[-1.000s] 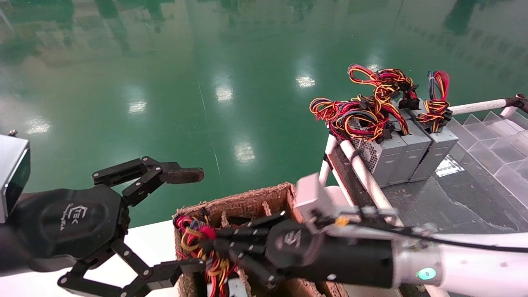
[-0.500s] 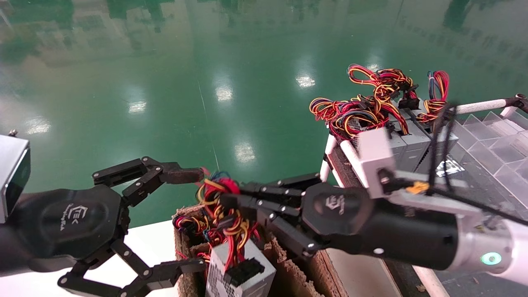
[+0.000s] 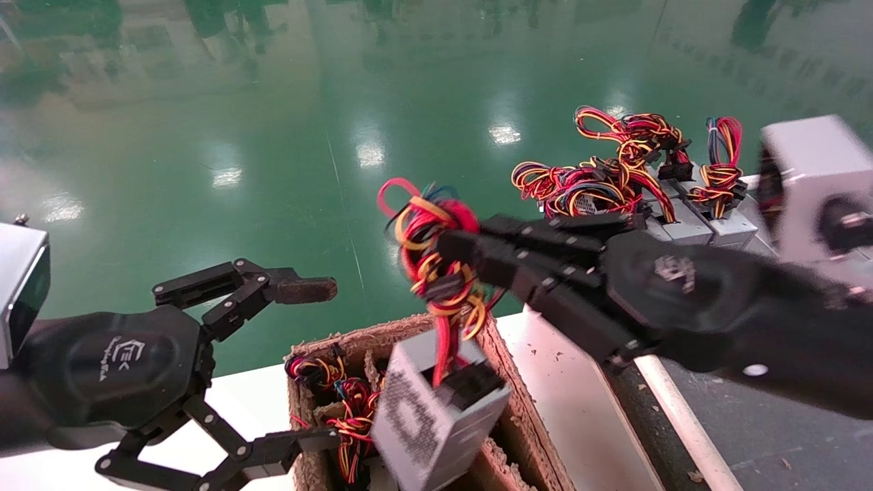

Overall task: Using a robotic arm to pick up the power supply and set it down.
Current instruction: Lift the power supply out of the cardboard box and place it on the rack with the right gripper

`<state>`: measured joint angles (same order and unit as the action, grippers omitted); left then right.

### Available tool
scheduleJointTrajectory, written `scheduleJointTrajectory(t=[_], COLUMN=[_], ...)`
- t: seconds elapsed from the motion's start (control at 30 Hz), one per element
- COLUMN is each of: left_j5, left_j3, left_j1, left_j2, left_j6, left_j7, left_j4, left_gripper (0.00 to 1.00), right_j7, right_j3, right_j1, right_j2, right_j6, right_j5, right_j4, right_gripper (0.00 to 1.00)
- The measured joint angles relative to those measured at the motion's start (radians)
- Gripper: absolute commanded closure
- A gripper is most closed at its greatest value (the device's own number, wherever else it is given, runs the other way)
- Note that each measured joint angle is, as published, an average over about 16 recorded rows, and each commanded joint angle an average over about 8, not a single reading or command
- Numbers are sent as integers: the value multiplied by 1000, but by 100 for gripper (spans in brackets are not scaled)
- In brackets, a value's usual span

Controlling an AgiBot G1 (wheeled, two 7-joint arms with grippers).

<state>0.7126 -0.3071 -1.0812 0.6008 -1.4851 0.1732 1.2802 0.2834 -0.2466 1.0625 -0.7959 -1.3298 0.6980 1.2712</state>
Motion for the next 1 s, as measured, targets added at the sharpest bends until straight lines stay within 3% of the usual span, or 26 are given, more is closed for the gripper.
scheduleJointTrajectory(t=[0.43, 1.0], left_j5=[0, -1], left_j3=[-1, -1], left_j1=[0, 0], left_j2=[0, -1], left_j6=[0, 1], left_j7=[0, -1], left_j4=[0, 0], left_gripper=[0, 0], right_j7=[-49, -182], right_j3=[90, 177], right_j1=[18, 19], right_j2=[99, 258], right_j6=[-2, -42], right_j5=[-44, -22], right_j4=[-87, -366], right_gripper=[100, 100])
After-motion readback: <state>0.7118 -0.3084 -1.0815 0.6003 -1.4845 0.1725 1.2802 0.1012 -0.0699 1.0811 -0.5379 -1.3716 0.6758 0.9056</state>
